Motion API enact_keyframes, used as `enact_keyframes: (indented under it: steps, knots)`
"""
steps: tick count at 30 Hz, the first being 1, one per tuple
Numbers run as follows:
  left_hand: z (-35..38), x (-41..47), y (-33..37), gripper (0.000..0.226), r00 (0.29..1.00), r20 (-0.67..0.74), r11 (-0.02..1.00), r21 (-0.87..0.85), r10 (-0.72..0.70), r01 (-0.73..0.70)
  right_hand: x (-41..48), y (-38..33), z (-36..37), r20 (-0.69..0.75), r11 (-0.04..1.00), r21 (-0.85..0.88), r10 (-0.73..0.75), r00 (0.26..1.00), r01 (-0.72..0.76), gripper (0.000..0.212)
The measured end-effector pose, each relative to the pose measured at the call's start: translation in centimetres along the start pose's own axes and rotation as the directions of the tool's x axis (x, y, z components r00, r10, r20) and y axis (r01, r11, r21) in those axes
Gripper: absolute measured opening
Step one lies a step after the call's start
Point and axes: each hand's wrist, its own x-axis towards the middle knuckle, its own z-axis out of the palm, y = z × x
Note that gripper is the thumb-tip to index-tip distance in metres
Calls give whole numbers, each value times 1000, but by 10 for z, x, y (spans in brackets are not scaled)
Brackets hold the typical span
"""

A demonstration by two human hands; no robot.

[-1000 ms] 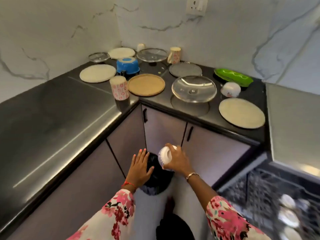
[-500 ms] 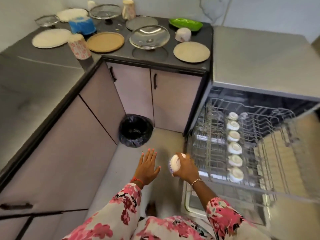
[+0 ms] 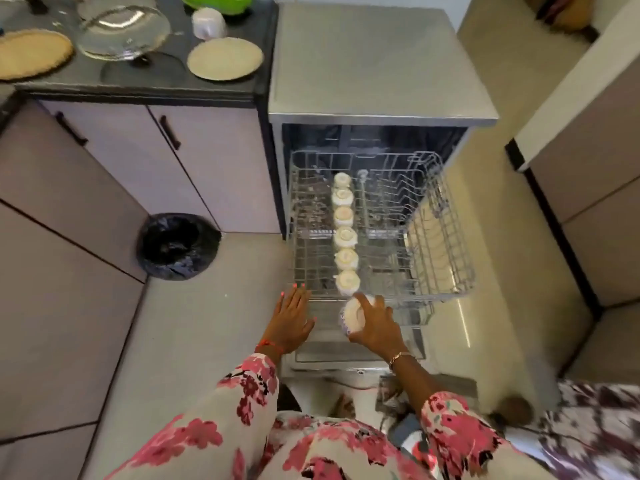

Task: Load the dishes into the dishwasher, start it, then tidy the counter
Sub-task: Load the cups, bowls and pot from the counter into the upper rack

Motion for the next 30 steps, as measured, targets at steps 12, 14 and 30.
enact_keyframes:
  steps: [12,14,30]
  knots:
    - [24,82,74,56,993,6,992,55,114,-114,43,106,-60,-33,989,1,148,988,-148,93]
    - [28,95,73,52,993,19,992,56,113,-114,59,110,-65,-29,988,-7,152,988,-152,93]
    - [79,139,24,29,981,191,1000,-20,11,-7,193,100,-37,184,942,-333,36,982,28,85]
